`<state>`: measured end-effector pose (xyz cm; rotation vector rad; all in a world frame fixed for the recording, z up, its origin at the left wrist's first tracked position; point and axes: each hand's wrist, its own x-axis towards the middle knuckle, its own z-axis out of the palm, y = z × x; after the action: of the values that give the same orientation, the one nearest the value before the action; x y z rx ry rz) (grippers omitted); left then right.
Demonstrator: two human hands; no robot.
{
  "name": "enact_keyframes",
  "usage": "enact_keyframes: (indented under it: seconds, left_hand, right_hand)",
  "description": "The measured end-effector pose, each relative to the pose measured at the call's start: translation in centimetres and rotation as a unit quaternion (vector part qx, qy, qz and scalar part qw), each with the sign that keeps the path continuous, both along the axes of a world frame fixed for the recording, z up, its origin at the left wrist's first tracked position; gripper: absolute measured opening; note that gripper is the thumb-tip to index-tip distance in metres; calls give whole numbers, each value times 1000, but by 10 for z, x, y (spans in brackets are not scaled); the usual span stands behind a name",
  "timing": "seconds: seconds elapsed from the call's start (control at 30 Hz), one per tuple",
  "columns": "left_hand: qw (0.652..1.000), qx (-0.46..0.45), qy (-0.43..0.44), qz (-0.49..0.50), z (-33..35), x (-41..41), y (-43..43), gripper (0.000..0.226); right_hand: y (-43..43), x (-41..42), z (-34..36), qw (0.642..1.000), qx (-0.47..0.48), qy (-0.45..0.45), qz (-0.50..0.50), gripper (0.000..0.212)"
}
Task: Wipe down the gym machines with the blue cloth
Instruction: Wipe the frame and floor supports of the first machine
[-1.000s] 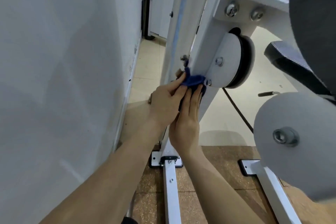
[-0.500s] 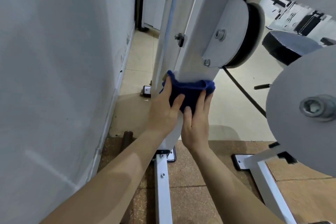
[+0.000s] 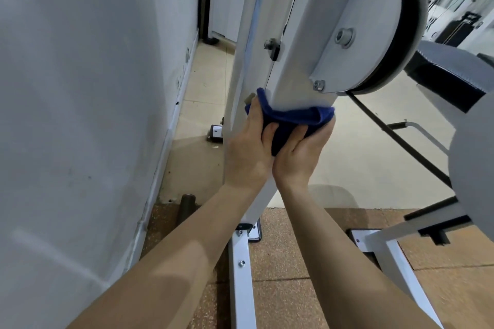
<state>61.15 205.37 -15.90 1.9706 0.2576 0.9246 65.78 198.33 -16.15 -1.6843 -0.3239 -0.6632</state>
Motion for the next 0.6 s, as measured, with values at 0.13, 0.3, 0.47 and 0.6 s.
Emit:
enact_keyframes:
  seconds: [0.13, 0.3, 0.47, 0.6]
  left_hand:
    - [999, -9, 28, -28, -30, -13, 4, 56]
    - [1000, -14, -13, 10, 13, 0, 2, 48]
    - [996, -8, -80, 41, 43, 12, 0, 49]
    - [996, 15, -77, 38, 5, 13, 3, 52]
  right_hand:
    - [-15, -10, -36, 993, -42, 89, 67, 22]
    - [-12, 1, 12, 996, -28, 81, 25, 12]
    - [-4, 9, 31, 999, 5, 30, 12, 24]
    - [-5, 10, -2, 1000, -10, 18, 14, 38]
